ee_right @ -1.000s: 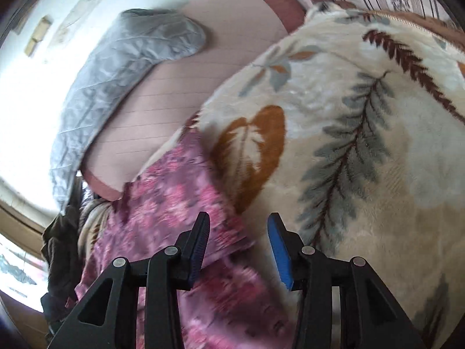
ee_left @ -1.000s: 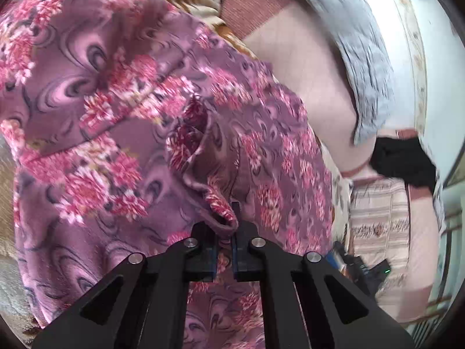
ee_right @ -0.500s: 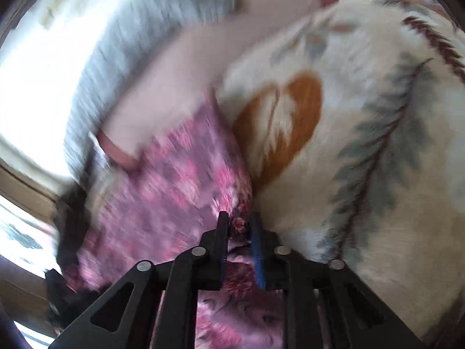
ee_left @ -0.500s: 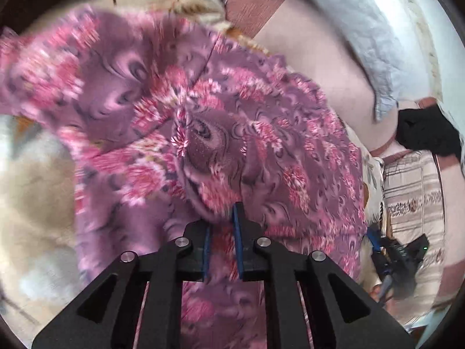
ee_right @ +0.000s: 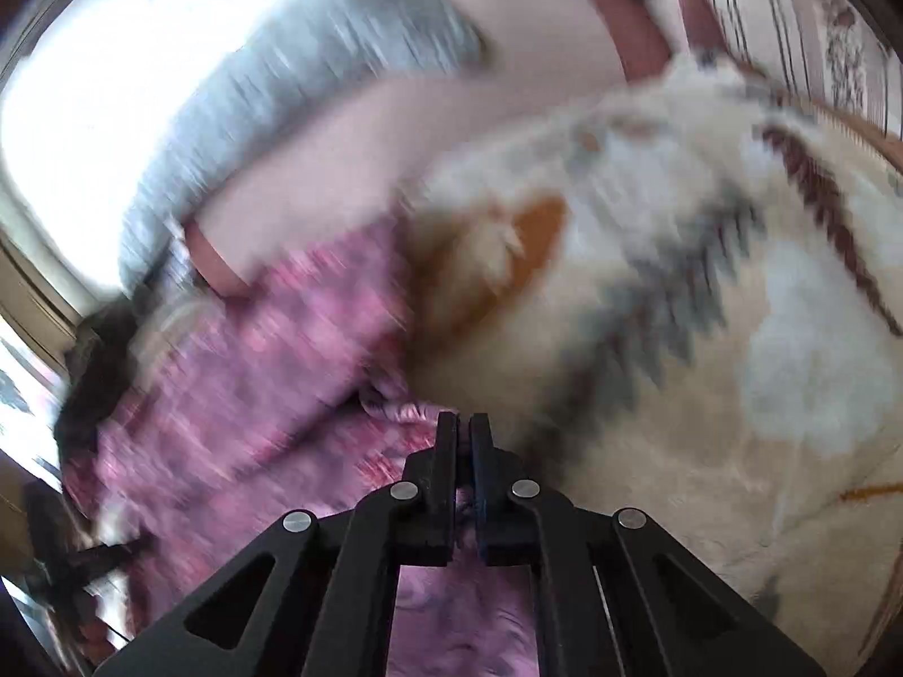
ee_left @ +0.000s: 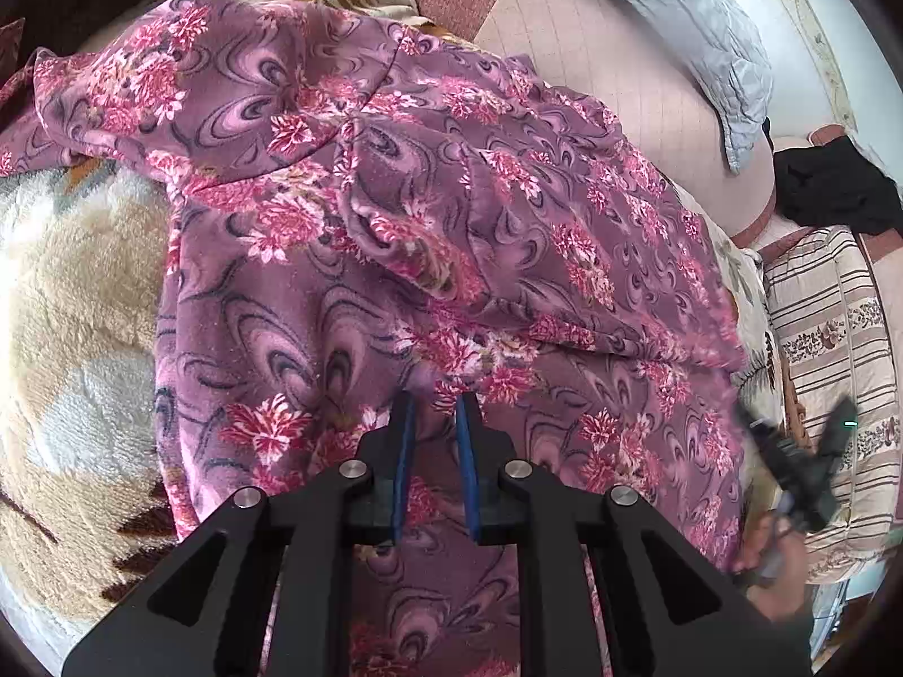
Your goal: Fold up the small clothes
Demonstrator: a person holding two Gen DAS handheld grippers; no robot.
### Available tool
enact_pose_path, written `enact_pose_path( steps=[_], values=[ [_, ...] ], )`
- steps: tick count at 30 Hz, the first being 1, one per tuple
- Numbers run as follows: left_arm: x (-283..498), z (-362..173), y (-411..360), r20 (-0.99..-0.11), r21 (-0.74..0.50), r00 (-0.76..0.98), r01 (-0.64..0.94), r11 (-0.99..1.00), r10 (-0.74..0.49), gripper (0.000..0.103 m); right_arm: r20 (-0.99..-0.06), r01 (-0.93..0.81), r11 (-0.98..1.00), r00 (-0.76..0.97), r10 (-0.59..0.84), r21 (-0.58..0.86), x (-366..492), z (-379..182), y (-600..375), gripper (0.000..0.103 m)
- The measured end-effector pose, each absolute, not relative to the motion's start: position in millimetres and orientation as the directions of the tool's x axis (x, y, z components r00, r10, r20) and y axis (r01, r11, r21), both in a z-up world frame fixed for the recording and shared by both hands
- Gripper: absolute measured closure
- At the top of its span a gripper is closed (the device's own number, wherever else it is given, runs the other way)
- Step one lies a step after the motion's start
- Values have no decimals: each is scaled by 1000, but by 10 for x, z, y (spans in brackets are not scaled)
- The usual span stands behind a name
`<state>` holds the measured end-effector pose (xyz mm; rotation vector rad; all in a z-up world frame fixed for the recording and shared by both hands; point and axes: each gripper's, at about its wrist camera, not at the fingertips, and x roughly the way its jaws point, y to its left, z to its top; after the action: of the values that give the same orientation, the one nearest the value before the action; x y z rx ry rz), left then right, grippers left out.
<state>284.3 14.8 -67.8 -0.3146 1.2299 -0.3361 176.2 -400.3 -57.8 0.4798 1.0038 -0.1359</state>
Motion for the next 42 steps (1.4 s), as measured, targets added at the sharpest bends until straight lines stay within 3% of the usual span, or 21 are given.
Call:
enact_pose_path(
  steps=[2,4,6,8,11,16,21,24,32,35,37,42],
  values=[
    [2819,-622,189,-860,-424,287,59,904,-422,91,-816,329,890,573,76,314,1688,-420,-3942,95],
    [2735,-542,230,-840,-448,312,65,892,-445,87,-737,289,867,665,123,406,1542,-167,-3875,91],
    [2644,-500,262,-813,-484,337,65,873,-475,67,-680,229,857,711,176,461,1437,-65,-3744,88],
    [2573,-557,239,-810,-482,353,54,875,-468,57,-700,207,868,685,201,452,1384,-147,-3587,77],
    [2552,-671,155,-839,-425,341,76,902,-424,58,-819,253,896,546,178,364,1501,-504,-3404,81],
    [2662,-380,232,-756,-531,393,98,841,-523,57,-744,215,898,648,162,383,1632,-131,-3146,77],
    [2715,-188,517,-681,-555,539,61,829,-496,57,-721,81,904,636,277,419,2149,30,-2527,76],
    [2769,-171,798,-694,-523,581,-1,852,-425,57,-722,-1,917,615,316,400,2413,-5,-2139,74],
    [2920,-281,1715,-692,-612,622,-235,755,-367,56,-719,-80,856,507,476,511,2996,-529,-1149,75],
    [2888,-213,2116,-691,-590,668,-300,750,-276,53,-691,-125,892,590,419,435,2834,-607,-1034,73],
    [2873,-203,2356,-708,-547,679,-354,759,-193,47,-687,-122,888,589,425,444,2834,-602,-1045,73],
    [3004,-246,2853,-762,-432,645,-444,785,-53,46,-658,-122,860,594,464,496,2848,-649,-1099,73]
  ],
)
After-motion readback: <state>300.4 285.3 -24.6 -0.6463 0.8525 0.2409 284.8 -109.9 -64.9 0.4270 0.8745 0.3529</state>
